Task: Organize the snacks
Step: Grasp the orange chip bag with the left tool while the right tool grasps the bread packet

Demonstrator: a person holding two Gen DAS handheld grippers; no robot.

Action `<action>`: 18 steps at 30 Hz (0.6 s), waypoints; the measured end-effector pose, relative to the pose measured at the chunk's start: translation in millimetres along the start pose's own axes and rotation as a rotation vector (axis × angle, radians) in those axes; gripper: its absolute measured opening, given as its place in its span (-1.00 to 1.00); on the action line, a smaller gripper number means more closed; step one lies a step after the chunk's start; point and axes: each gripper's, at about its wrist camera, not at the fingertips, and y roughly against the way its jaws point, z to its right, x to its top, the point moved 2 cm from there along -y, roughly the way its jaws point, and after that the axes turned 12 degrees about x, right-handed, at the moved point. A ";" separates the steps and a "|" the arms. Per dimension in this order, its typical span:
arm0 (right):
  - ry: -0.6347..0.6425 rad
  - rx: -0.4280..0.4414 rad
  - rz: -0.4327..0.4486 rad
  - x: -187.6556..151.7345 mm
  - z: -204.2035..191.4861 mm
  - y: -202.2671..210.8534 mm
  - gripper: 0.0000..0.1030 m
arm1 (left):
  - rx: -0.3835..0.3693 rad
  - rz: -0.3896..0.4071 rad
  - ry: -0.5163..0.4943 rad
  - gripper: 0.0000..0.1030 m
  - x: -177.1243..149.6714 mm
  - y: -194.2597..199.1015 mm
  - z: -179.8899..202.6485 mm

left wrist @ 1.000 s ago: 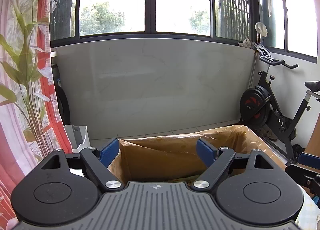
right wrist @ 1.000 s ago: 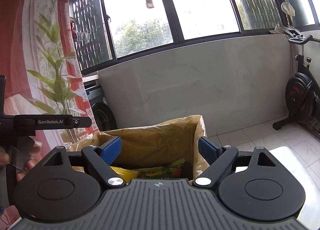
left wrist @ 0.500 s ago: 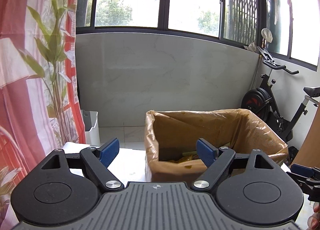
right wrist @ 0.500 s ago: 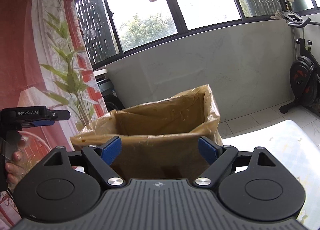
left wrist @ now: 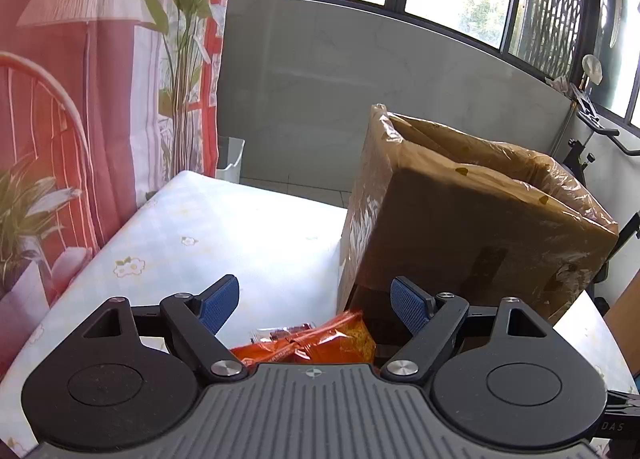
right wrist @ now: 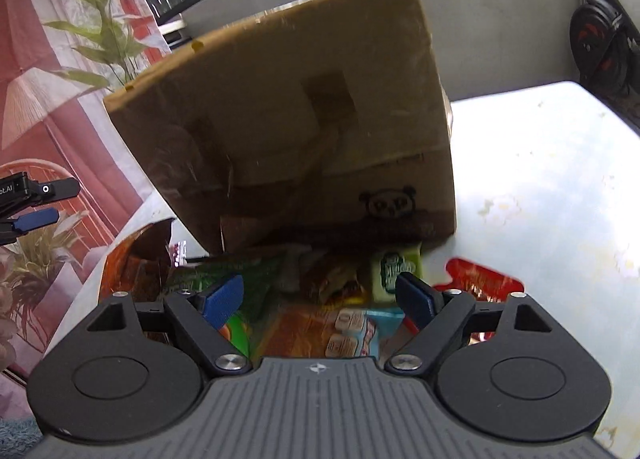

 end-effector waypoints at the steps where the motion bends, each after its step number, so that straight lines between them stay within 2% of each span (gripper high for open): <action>1: -0.002 -0.015 -0.022 -3.1 1.1 -1.9 0.66 | -0.004 -0.004 0.004 0.64 -3.1 -0.7 -1.8; 7: -0.012 -0.049 -0.117 -16.9 -0.5 -18.7 0.66 | -0.013 -0.009 -0.002 0.64 -14.3 -2.2 -3.6; 12: 0.038 -0.062 -0.186 -23.6 -11.5 -35.3 0.66 | -0.019 -0.027 0.027 0.64 -21.1 -6.6 -10.5; 18: 0.095 -0.103 -0.225 -30.6 -17.8 -48.0 0.78 | -0.009 -0.048 0.060 0.64 -26.0 -10.8 -22.2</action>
